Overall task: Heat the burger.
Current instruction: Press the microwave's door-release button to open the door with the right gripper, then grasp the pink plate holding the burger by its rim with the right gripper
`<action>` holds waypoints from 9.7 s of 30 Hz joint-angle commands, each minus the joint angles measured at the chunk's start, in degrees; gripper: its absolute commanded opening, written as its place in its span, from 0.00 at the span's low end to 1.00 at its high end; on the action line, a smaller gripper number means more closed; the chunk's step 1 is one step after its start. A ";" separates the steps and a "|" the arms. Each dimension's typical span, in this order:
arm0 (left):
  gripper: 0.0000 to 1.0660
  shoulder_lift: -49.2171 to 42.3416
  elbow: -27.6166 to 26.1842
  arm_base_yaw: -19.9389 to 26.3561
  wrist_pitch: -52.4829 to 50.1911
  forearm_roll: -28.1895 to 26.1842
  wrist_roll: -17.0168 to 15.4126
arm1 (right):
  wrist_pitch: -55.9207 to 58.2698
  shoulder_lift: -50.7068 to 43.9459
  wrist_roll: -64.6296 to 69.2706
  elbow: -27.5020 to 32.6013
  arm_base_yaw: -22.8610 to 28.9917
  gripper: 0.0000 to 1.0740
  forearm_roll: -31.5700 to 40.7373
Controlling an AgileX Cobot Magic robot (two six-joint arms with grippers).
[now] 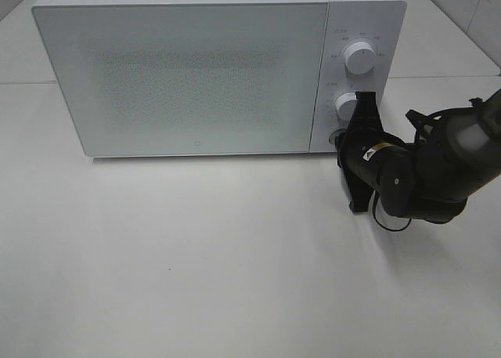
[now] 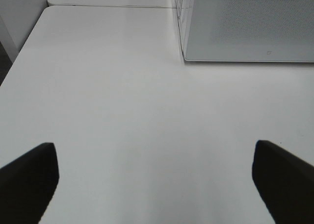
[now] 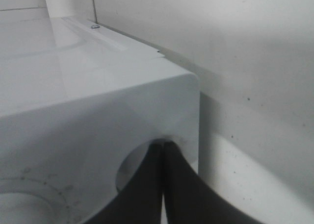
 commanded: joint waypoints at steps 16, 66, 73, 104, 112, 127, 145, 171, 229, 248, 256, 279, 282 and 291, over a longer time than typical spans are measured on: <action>0.94 -0.69 0.11 0.17 -0.69 -0.46 -0.23 | -15.81 -0.46 -4.18 -3.72 -0.52 0.00 5.73; 0.94 -0.69 0.11 0.17 -0.69 -0.46 -0.23 | -13.46 -3.55 -4.47 -1.26 -3.61 0.00 -0.92; 0.94 -0.69 0.11 0.17 -0.69 -0.46 -0.23 | -7.62 -6.42 -1.03 2.86 -3.61 0.00 -4.01; 0.94 -0.69 0.11 0.17 -0.69 -0.46 -0.23 | 27.04 -36.96 -28.30 15.07 -3.61 0.00 -9.45; 0.94 -0.69 0.11 0.17 -0.69 -0.46 -0.23 | 38.62 -45.03 -39.42 15.01 -3.61 0.00 -9.45; 0.94 -0.69 0.11 0.17 -0.69 -0.46 -0.23 | 58.90 -56.89 -60.91 15.01 -3.61 0.01 -9.28; 0.94 -0.69 0.11 0.17 -0.69 -0.46 -0.23 | 85.08 -58.61 -114.65 5.21 -3.61 0.02 -9.85; 0.94 -0.69 0.11 0.17 -0.69 -0.46 -0.23 | 90.07 -58.61 -156.82 0.97 -3.61 0.51 -14.21; 0.94 -0.69 0.11 0.17 -0.69 -0.46 -0.23 | 68.93 -29.22 -143.93 -15.70 13.92 0.78 -28.07; 0.94 -0.69 0.11 0.17 -0.69 -0.46 -0.23 | 66.18 -13.24 -135.96 -29.11 13.75 0.76 -34.26; 0.94 -0.69 0.11 0.17 -0.69 -0.46 -0.23 | 64.97 -8.02 -135.10 -33.23 13.52 0.76 -33.29; 0.94 -0.69 0.11 0.17 -0.69 -0.46 -0.23 | 65.15 3.38 -133.90 -45.03 10.94 0.82 -33.06; 0.94 -0.69 0.11 0.17 -0.69 -0.46 -0.23 | 65.15 5.44 -133.90 -47.50 10.77 0.82 -33.35; 0.94 -0.69 0.11 0.17 -0.69 -0.46 -0.23 | 65.20 8.82 -133.90 -53.74 10.31 0.82 -33.46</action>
